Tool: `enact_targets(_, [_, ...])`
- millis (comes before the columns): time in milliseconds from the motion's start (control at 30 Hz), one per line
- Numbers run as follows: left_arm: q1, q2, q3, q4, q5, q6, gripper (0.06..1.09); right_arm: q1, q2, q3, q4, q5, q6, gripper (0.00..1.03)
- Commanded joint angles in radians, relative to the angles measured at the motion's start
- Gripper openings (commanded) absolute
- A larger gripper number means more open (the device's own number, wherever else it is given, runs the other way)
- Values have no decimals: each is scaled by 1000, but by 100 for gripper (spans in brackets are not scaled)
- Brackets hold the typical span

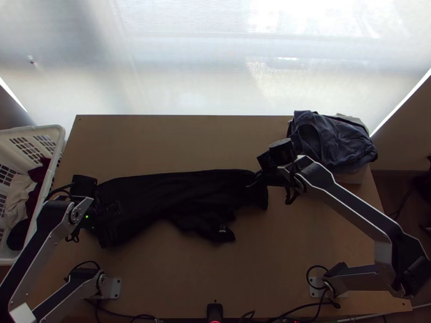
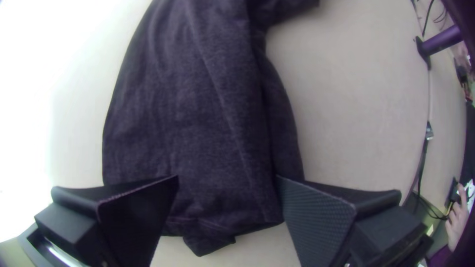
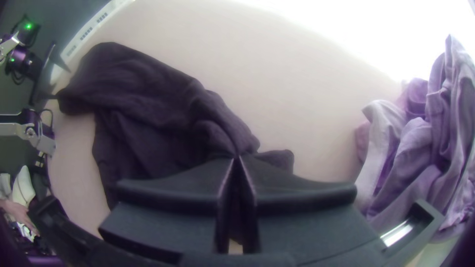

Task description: Fold the t-shirt

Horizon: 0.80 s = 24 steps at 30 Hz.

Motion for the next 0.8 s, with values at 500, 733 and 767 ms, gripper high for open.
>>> enact_targets(500, [32,17,-81,103,3,26,16,1,4,10,-1,0,2,3])
enact_targets(733, [64,5,-49,48,2,32,10,2,3,14,-7,0,2,3])
enact_targets(767, [86,5,-20,28,3,29,10,2,3,16,-12,0,2,3])
